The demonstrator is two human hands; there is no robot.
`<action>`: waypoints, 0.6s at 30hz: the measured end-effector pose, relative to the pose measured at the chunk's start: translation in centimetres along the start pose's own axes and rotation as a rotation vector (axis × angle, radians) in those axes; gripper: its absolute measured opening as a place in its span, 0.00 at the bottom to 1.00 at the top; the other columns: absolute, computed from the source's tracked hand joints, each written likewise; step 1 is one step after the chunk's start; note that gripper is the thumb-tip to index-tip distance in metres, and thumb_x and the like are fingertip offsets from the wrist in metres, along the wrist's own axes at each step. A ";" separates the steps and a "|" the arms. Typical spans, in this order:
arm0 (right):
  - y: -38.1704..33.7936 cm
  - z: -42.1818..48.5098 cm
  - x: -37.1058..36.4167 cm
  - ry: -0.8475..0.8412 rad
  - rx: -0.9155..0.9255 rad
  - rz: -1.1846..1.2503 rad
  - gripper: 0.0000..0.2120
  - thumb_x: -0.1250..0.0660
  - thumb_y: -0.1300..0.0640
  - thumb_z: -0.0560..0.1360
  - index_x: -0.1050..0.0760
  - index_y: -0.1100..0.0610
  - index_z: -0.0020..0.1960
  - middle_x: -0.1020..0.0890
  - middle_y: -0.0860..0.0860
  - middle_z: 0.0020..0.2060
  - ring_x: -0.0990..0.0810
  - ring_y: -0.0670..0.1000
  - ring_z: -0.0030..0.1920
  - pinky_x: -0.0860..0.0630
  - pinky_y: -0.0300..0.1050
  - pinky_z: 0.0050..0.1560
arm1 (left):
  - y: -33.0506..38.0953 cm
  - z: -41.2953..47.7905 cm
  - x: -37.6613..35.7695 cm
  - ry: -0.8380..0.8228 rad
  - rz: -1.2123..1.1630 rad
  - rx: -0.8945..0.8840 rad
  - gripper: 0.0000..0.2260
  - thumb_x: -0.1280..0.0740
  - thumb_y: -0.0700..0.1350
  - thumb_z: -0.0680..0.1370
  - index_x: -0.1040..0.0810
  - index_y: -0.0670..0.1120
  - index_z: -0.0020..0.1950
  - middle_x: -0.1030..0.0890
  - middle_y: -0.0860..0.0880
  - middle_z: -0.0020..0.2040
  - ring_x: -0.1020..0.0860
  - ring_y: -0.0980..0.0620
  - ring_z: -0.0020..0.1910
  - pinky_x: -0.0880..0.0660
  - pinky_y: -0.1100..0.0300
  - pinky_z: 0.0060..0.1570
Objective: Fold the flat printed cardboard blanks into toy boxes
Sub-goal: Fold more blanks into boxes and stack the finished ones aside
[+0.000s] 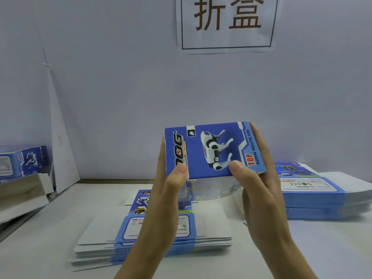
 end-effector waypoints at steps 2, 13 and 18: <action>0.1 0.0 0.0 0.010 0.012 -0.004 0.32 0.31 0.51 0.67 0.33 0.43 0.71 0.19 0.48 0.58 0.18 0.50 0.57 0.20 0.38 0.45 | 0.2 0.0 0.1 0.022 -0.002 -0.029 0.37 0.34 0.64 0.58 0.29 0.52 0.65 0.17 0.58 0.46 0.18 0.57 0.51 0.22 0.64 0.36; 0.1 -0.1 0.1 -0.046 0.024 -0.036 0.32 0.31 0.56 0.70 0.35 0.40 0.71 0.20 0.46 0.61 0.21 0.51 0.60 0.21 0.39 0.50 | 1.3 -0.2 0.0 -0.086 0.110 -0.065 0.44 0.31 0.62 0.59 0.35 0.50 0.73 0.22 0.46 0.62 0.21 0.47 0.60 0.21 0.52 0.49; -1.4 -0.2 0.2 -0.247 0.018 -0.280 0.44 0.26 0.46 0.63 0.44 0.34 0.74 0.27 0.38 0.67 0.27 0.47 0.68 0.25 0.46 0.63 | 4.8 -0.6 0.8 -0.165 0.440 -0.267 0.49 0.22 0.61 0.59 0.40 0.51 0.75 0.21 0.56 0.62 0.22 0.57 0.60 0.23 0.69 0.48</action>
Point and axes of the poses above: each hand's wrist, its own z-axis towards the middle knuckle, its own x-axis out of the back of the hand, y = z × x, the point moved 6 cm from there along z, towards the middle knuckle
